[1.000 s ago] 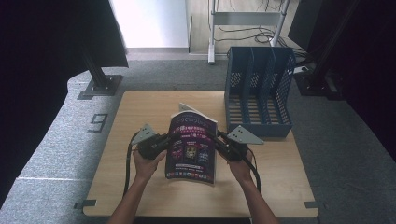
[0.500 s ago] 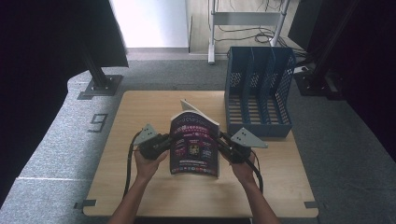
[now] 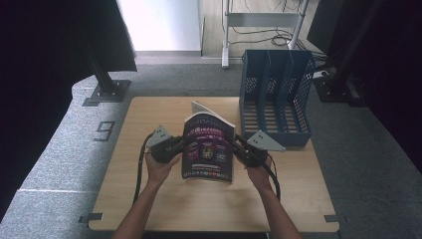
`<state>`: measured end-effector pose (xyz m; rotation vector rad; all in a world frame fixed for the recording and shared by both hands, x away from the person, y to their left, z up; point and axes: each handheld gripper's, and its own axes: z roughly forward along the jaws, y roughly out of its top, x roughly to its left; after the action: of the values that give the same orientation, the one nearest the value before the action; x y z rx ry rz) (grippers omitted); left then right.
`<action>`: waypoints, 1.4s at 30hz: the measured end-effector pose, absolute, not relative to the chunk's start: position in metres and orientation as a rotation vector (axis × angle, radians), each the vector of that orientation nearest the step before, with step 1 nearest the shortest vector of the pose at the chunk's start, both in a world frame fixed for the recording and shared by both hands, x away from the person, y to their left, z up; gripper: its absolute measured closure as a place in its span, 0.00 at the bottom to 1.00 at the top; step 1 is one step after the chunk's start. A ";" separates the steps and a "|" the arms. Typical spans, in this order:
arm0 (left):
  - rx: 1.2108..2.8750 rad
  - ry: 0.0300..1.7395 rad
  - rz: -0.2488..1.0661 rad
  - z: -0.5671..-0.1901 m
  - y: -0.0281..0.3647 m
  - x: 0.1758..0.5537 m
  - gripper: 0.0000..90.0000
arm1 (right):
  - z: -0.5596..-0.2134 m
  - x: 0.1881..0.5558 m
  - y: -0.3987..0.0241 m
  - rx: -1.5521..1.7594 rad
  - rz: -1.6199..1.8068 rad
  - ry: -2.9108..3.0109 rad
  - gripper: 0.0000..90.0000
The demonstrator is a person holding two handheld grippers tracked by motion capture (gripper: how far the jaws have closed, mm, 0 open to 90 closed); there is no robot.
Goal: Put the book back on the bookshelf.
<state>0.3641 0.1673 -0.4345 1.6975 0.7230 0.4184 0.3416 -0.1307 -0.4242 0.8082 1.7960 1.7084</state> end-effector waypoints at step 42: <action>1.692 0.733 0.398 -0.419 0.171 0.379 0.32 | -0.427 0.309 -0.132 0.639 1.748 1.884 0.90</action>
<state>0.3785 0.1708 -0.4192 1.6919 0.7334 0.3983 0.3088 -0.1317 -0.4270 0.6392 1.8835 1.7478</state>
